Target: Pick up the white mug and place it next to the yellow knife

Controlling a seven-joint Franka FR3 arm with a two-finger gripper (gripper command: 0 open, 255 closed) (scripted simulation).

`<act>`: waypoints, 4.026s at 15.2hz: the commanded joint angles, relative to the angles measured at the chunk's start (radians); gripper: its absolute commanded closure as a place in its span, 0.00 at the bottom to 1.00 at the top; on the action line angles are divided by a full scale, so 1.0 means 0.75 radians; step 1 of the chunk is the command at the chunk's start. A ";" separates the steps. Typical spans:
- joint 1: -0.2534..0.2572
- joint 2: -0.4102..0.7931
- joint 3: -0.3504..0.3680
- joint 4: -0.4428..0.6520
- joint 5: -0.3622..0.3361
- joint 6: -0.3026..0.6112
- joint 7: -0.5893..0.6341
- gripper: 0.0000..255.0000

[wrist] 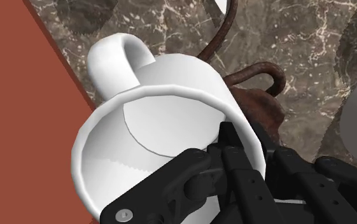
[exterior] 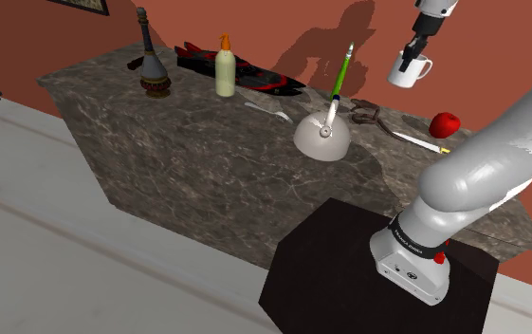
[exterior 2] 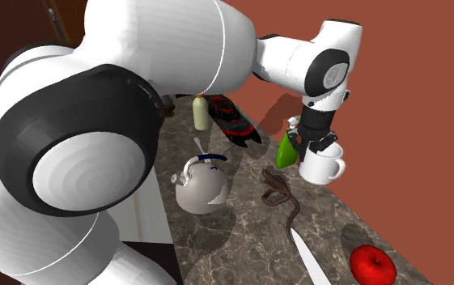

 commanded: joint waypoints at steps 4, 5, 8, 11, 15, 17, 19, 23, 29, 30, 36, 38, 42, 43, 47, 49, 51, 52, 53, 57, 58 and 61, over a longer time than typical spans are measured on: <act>-0.072 0.054 -0.092 0.063 0.021 -0.011 -0.174 1.00; -0.087 0.071 -0.111 0.080 0.030 -0.014 -0.211 1.00; -0.137 0.131 -0.166 0.142 0.063 -0.024 -0.325 1.00; -0.149 0.149 -0.177 0.123 0.073 0.008 -0.350 1.00; -0.150 0.159 -0.178 0.062 0.080 0.078 -0.355 1.00; -0.151 0.167 -0.178 0.033 0.085 0.113 -0.359 1.00; -0.152 0.175 -0.178 0.006 0.091 0.147 -0.363 1.00; -0.154 0.197 -0.179 -0.045 0.105 0.216 -0.373 1.00; -0.159 0.239 -0.178 -0.113 0.134 0.317 -0.394 1.00; -0.160 0.247 -0.178 -0.123 0.140 0.334 -0.398 1.00; -0.168 0.301 -0.173 -0.178 0.181 0.433 -0.427 1.00; -0.171 0.321 -0.170 -0.194 0.197 0.465 -0.438 1.00; -0.175 0.341 -0.167 -0.208 0.212 0.495 -0.449 1.00; -0.175 0.341 -0.167 -0.208 0.212 0.495 -0.449 1.00; -0.175 0.341 -0.167 -0.208 0.213 0.495 -0.449 1.00; -0.175 0.341 -0.167 -0.208 0.212 0.495 -0.449 0.00; -0.175 0.341 -0.167 -0.208 0.212 0.495 -0.449 0.00; -0.175 0.341 -0.167 -0.208 0.212 0.495 -0.449 0.00; -0.175 0.341 -0.167 -0.208 0.212 0.495 -0.449 0.00; -0.159 0.250 -0.180 -0.127 0.142 0.340 -0.400 0.00; -0.160 0.250 -0.179 -0.127 0.142 0.340 -0.400 0.00; -0.160 0.249 -0.179 -0.127 0.142 0.340 -0.400 0.00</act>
